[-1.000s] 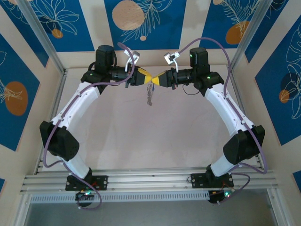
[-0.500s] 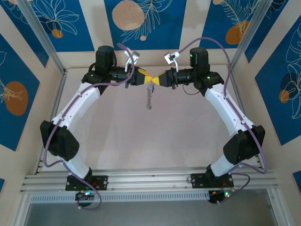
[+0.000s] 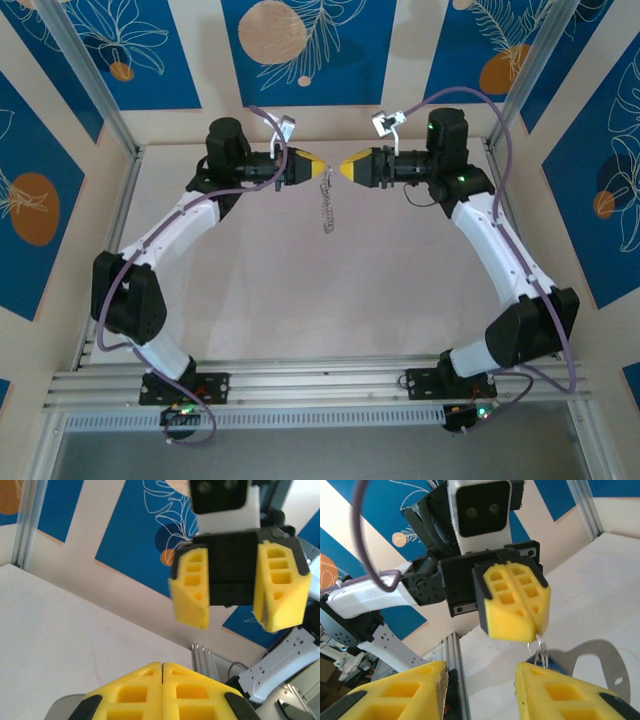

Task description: Put the keys on the keyring

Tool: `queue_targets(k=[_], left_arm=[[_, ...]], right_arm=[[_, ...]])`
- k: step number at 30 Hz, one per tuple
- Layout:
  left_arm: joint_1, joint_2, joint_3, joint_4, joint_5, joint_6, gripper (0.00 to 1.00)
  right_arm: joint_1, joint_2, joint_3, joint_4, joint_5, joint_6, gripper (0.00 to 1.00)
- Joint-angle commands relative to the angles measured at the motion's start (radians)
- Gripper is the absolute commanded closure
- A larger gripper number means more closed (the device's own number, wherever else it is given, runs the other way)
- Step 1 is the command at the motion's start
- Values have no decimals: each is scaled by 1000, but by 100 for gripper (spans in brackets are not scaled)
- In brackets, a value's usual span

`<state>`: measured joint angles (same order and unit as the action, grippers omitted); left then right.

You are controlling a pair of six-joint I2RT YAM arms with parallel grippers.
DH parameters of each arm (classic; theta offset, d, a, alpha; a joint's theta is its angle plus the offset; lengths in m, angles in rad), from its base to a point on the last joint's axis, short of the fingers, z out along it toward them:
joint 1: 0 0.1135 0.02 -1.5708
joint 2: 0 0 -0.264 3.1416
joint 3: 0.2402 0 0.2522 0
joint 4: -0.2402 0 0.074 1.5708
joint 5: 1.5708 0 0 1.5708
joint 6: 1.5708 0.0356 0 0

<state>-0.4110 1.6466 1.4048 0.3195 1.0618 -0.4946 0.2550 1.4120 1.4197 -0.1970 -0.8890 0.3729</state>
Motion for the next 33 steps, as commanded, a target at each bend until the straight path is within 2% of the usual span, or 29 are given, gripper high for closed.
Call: queue_targets(k=[1,7,10,17,22,33], left_arm=[[-5,-74,-30,231,-70,-134,100],[-6,-88,-98,463,-128,-313,100],[-9,-91,-123,547,-161,-384,100],[-24,-94,-136,609,-172,-432,100],[-35,-94,-129,618,-159,-436,100],[-47,-90,-128,602,-156,-429,100]], right_arm=[[-5,-89,-88,106,66,69,58],[-1,-189,-293,345,278,213,57],[15,-217,-364,470,332,274,55],[116,-238,-361,468,509,196,52],[141,-202,-328,472,505,171,46],[159,-130,-292,558,449,179,45]])
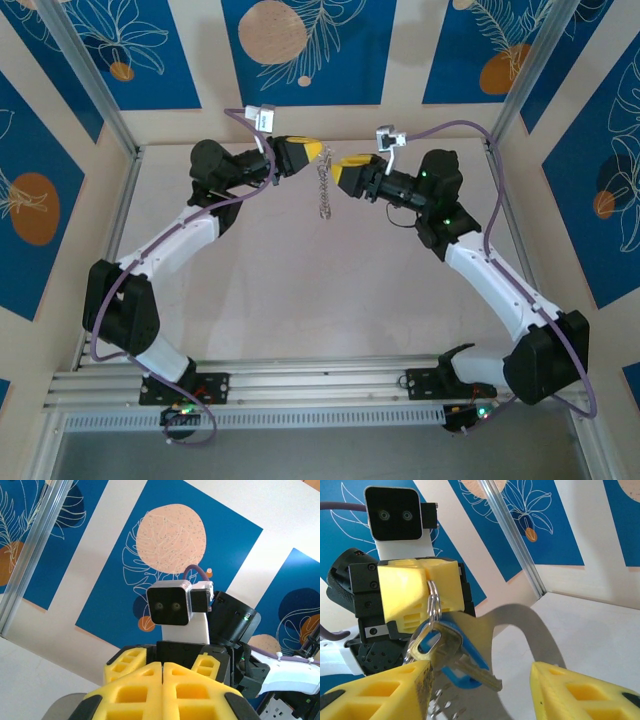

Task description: Put the keys on the keyring

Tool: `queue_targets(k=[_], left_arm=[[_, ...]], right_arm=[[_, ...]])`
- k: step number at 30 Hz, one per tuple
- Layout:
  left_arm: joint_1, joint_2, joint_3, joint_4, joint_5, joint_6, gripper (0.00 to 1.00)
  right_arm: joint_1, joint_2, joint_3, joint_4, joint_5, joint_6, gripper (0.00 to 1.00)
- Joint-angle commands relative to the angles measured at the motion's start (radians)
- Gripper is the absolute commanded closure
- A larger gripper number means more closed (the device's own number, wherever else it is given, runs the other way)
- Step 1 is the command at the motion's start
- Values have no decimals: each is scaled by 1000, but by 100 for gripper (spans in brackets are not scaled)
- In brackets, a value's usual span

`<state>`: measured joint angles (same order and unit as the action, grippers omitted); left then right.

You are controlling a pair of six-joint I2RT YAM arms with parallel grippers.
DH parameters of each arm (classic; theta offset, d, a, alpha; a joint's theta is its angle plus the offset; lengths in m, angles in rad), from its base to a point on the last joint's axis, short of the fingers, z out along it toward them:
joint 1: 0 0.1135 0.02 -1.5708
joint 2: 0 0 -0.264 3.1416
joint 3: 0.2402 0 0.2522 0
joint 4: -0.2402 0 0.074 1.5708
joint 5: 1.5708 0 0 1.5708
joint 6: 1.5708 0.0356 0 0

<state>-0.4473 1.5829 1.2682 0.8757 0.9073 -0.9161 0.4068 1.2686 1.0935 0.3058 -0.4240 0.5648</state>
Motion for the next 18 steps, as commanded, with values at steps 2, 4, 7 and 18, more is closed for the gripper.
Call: queue_targets(k=[2,4,7,18], left_arm=[[-12,-26,10,45,2,-7,100],[-14,-26,12,45,4,-7,100],[-15,-26,8,44,4,-6,100],[-15,-34,3,31,-3,11,100]], right_arm=[[8,26,42,70,-26,-5,45],[8,40,50,84,-34,5,46],[6,57,50,109,-55,22,46],[-20,9,-22,158,-95,67,79]])
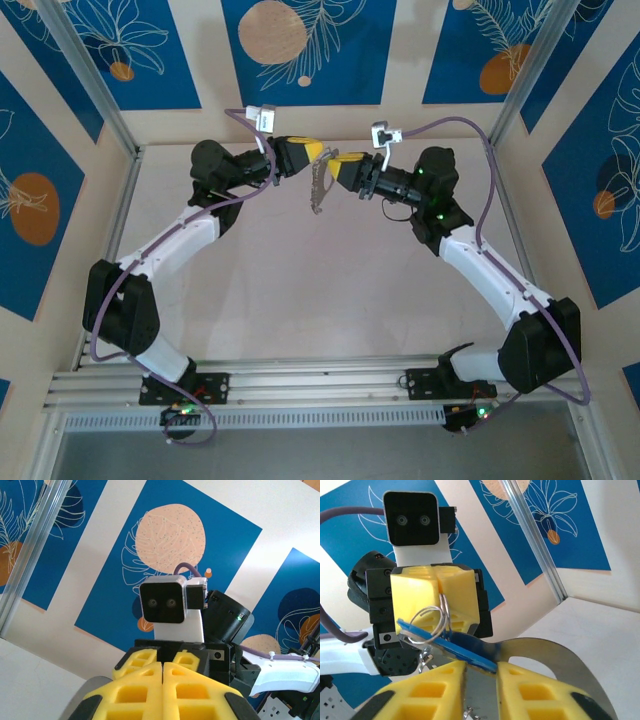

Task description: Put the keys on the keyring

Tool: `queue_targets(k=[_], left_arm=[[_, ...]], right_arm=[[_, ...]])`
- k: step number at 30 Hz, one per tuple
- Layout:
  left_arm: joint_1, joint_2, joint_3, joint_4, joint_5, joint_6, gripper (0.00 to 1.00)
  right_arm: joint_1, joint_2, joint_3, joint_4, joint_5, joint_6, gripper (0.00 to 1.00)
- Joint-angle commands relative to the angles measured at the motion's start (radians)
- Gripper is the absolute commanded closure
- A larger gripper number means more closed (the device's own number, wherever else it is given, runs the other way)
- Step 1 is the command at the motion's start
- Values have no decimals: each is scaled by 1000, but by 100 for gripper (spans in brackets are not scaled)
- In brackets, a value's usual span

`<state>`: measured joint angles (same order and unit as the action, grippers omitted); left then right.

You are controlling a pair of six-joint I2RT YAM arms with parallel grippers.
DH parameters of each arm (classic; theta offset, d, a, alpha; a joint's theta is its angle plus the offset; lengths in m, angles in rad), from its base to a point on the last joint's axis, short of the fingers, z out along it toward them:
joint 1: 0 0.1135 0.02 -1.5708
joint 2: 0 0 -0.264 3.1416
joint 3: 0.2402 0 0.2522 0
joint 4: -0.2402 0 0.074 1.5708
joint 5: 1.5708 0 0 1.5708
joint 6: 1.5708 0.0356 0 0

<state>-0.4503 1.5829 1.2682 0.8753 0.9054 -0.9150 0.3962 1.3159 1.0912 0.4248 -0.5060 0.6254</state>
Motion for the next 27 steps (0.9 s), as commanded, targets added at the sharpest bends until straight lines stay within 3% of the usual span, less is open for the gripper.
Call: queue_targets(k=[1,7,10,12,14,17,27], left_arm=[[-11,-35,3,33,-2,10,100],[-12,-42,1,27,-14,19,100],[-11,-44,2,24,-11,23,100],[-12,-46,2,22,-10,24,100],[-12,-46,2,22,-10,24,100],[-13,-45,3,21,-10,24,100],[-13,-47,3,28,-5,18,100]], right_arm=[[-12,-47,-26,34,-7,7,82],[-25,-76,-48,10,-12,5,97],[-23,-84,-55,2,-13,6,99],[-23,-94,-60,3,-4,7,92],[-24,-105,-59,3,11,7,71],[-24,-115,-45,-4,20,1,55],[-2,-43,30,2,17,-5,45]])
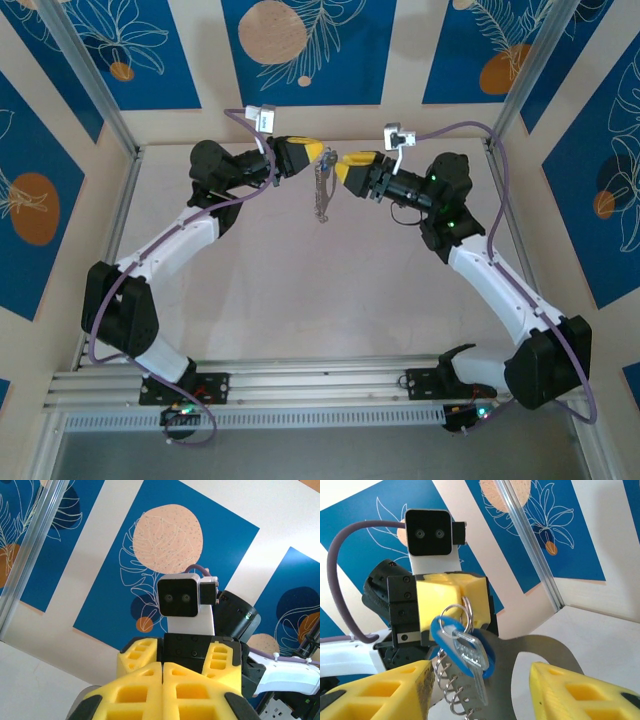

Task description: Put the keys on the keyring

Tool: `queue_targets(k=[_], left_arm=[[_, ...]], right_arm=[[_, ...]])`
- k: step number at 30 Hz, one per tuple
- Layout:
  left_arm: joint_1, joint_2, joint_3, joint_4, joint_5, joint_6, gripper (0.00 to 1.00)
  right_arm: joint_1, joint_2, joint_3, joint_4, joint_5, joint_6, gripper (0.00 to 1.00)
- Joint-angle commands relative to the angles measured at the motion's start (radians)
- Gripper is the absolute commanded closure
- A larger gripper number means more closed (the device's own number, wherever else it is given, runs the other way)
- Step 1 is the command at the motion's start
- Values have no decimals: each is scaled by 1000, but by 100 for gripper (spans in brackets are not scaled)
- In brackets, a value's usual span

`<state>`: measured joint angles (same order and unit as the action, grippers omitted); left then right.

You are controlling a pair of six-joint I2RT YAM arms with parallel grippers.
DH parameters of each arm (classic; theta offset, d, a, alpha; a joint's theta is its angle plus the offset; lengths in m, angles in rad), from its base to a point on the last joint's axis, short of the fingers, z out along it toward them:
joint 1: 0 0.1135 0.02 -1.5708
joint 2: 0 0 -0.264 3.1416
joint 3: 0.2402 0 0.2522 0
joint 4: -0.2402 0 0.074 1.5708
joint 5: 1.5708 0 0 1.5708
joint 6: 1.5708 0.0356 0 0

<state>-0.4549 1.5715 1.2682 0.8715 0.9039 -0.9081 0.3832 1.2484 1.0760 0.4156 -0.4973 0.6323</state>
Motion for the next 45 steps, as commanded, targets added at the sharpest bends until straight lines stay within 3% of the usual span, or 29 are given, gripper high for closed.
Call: queue_targets(k=[1,7,13,23,30,45], left_arm=[[-8,-36,2,32,-3,11,100],[-8,-41,-1,26,-5,15,100],[-8,-47,-7,20,-12,24,100],[-8,-58,-12,0,-23,46,100],[-9,-61,-9,-2,-23,45,100],[-8,-62,-13,3,-22,44,100]], right_arm=[[14,38,52,19,5,-8,45],[47,96,99,31,-22,-5,48],[48,72,68,8,-13,-21,72],[23,8,1,-31,-15,-34,75],[22,16,2,-31,-47,-28,100],[66,49,45,-92,-125,-64,100]])
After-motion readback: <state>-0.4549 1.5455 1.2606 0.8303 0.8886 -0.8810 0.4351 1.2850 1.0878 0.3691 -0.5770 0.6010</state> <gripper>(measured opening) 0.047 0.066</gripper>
